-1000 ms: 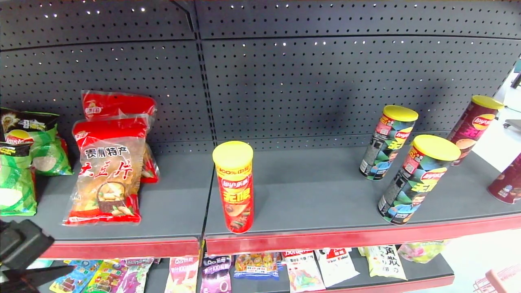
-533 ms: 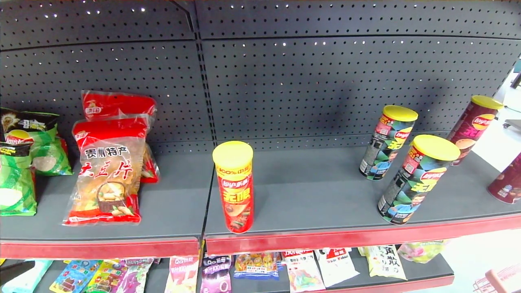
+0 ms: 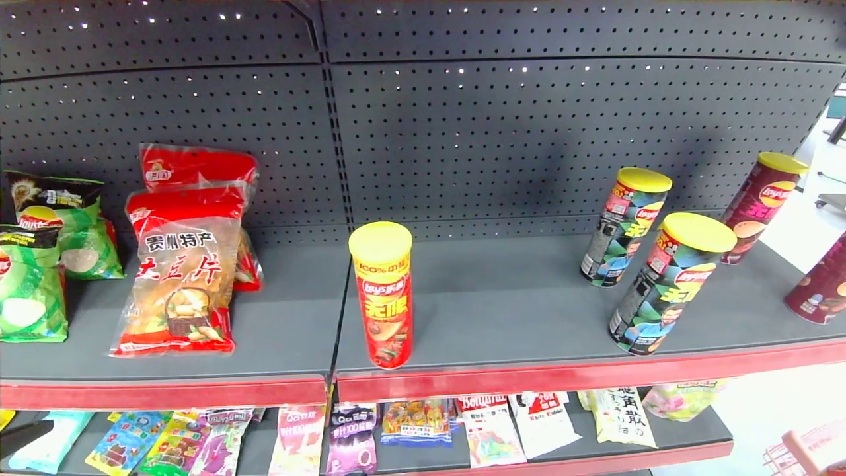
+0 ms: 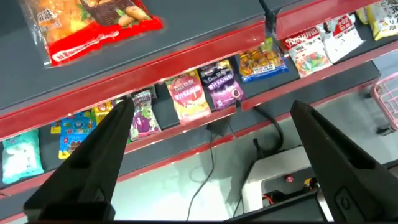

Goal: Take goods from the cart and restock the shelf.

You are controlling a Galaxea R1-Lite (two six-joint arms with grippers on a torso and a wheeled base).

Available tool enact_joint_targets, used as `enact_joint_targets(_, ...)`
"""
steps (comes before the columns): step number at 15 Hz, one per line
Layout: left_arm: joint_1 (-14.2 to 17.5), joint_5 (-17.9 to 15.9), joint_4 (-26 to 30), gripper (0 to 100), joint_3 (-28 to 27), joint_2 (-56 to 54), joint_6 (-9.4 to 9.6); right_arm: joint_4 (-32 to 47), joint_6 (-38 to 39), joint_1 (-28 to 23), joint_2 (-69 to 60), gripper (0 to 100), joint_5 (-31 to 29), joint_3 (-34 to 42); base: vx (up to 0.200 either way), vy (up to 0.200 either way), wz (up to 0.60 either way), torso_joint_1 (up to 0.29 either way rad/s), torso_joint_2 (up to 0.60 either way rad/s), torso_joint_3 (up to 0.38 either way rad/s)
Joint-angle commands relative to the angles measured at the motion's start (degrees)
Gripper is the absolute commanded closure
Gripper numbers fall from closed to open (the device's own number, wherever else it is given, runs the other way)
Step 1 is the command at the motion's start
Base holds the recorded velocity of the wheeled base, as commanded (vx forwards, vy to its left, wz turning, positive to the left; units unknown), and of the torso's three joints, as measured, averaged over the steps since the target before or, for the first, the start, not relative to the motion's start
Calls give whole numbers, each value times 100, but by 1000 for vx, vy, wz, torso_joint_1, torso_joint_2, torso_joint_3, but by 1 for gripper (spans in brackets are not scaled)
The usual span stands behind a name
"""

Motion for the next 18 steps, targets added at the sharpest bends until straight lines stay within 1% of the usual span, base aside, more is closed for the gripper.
enact_joint_targets(1,3,-3,-1,0,38,5,10,-115,-43,0,146,100,3,19,0,0,0,0,0,0)
enact_joint_targets(3,3,-3,-1,0,82,-30,10,-291,-52,-8,295,100,3,37,0,0,0,0,0,0)
enact_joint_targets(5,3,6,-1,0,82,-30,19,-440,-52,-8,418,100,3,63,0,0,600,0,2,7)
enact_joint_targets(9,3,6,-10,0,82,-30,27,-458,-52,-8,462,100,3,72,0,0,600,2,5,4)
enact_joint_targets(12,3,14,-1,0,118,-127,36,-476,-61,18,594,100,38,-25,0,0,0,0,0,0)
enact_joint_targets(13,3,23,-1,0,223,-338,36,-643,-70,27,875,100,47,-183,0,0,0,0,0,0)
enact_joint_targets(14,3,85,-1,0,372,-619,36,-977,-78,44,1323,100,82,-333,0,0,0,0,0,0)
enact_joint_targets(15,3,296,8,0,592,-1006,36,-1495,-61,185,2044,100,284,-535,0,0,0,0,0,0)
enact_joint_targets(16,-6,340,8,0,750,-1349,1,-1724,-70,299,2343,100,424,-623,0,0,0,0,0,0)
enact_joint_targets(17,3,348,8,0,856,-1507,-43,-2181,-61,519,3046,100,591,-921,0,0,0,0,0,0)
enact_joint_targets(18,3,348,8,0,1005,-1823,-131,-2374,-78,572,3732,100,600,-1264,0,0,0,0,0,0)
